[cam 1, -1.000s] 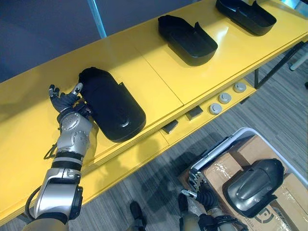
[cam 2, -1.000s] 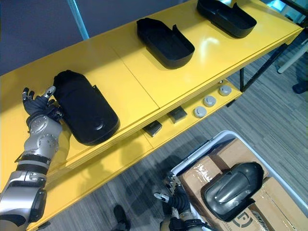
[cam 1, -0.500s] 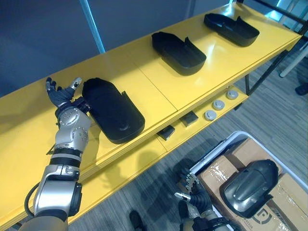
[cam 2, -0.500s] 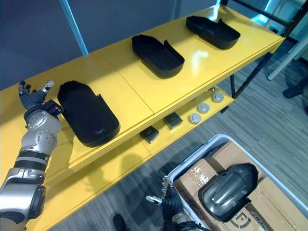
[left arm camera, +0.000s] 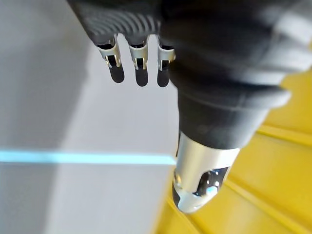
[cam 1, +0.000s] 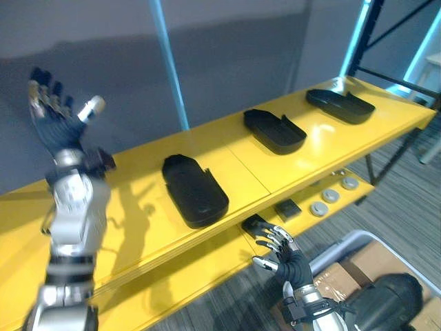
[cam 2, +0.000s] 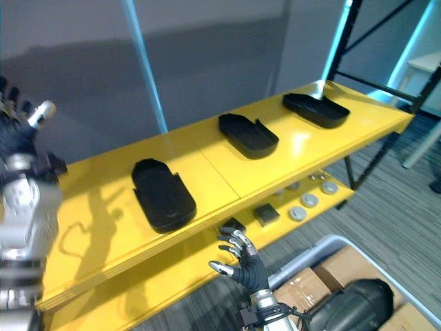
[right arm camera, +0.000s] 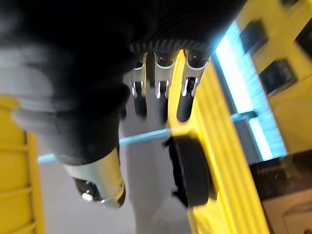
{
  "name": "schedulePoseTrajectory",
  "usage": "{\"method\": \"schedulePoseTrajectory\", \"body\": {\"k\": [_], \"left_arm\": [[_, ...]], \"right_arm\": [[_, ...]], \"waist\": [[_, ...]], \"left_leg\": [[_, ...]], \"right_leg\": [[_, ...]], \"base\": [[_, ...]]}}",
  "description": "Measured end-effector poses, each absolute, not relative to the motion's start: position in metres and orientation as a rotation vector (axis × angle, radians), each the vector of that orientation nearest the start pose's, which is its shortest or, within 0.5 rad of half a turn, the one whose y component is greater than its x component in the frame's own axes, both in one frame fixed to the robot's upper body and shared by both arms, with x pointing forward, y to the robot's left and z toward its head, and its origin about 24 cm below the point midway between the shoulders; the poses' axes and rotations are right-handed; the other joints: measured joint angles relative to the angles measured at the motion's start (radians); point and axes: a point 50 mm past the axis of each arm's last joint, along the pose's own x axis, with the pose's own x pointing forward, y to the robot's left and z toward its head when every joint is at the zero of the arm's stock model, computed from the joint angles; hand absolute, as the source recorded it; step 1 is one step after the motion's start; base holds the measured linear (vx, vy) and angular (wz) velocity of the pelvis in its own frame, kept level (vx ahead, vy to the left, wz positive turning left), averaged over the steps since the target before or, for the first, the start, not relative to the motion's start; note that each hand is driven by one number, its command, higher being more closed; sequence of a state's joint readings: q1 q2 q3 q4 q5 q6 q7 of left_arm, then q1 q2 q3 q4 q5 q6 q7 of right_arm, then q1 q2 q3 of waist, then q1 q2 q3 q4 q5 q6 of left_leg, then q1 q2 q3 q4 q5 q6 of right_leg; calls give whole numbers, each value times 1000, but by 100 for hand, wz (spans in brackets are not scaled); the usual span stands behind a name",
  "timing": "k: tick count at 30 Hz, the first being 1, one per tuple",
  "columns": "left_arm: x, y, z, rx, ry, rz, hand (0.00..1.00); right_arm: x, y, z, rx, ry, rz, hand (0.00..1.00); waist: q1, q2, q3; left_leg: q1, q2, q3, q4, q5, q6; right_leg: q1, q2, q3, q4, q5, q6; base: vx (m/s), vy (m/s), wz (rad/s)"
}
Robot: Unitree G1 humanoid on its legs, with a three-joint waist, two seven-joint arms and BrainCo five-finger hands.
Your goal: Walk over and take plastic housings, then place them on the shelf
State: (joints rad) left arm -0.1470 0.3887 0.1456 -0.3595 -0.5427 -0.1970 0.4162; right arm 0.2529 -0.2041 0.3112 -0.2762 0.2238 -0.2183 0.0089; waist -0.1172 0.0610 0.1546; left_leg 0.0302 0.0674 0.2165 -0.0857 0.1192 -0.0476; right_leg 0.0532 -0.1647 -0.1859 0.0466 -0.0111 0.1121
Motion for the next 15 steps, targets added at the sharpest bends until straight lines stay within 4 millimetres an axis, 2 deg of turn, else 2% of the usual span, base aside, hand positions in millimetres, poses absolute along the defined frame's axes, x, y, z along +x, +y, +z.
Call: {"method": "schedulePoseTrajectory", "body": {"k": [2,5,7,11,15], "left_arm": [[213,223,140,-329,-519,374,0],[186,210,107,-364,-407,377,0],[177,199,103,-337,-396,349,0],[172,189,97,-314,-365,290,0],[170,187,98,-308,-394,261,0]], "right_arm": [[201,-121,67,131,-201,264,100],[213,-121,66,125,-194,266,100],[219,-116,61,125,-175,269,100],[228,-111,48,121,-118,230,100],[253,-114,49,92,-122,162,100]], "waist": [[42,-4,-5],[91,-6,-7],[110,-6,-8],[132,-9,-11],[157,-11,-1]], "left_leg": [[-4,-3,-29,0,6,0],[-22,-8,-63,-4,11,-3],[-37,-10,-77,-4,17,2],[-73,-13,-111,-4,37,0],[-121,-15,-135,-1,60,5]], "right_leg": [[12,-1,-31,-6,-1,0],[17,-5,-72,-8,-8,3],[16,-5,-85,-16,-8,4],[3,-5,-126,-21,-4,3],[-24,-3,-150,-20,18,-7]], "base": [[-44,3,41],[-105,7,41],[-67,12,29],[-46,8,27],[-5,11,17]]}}
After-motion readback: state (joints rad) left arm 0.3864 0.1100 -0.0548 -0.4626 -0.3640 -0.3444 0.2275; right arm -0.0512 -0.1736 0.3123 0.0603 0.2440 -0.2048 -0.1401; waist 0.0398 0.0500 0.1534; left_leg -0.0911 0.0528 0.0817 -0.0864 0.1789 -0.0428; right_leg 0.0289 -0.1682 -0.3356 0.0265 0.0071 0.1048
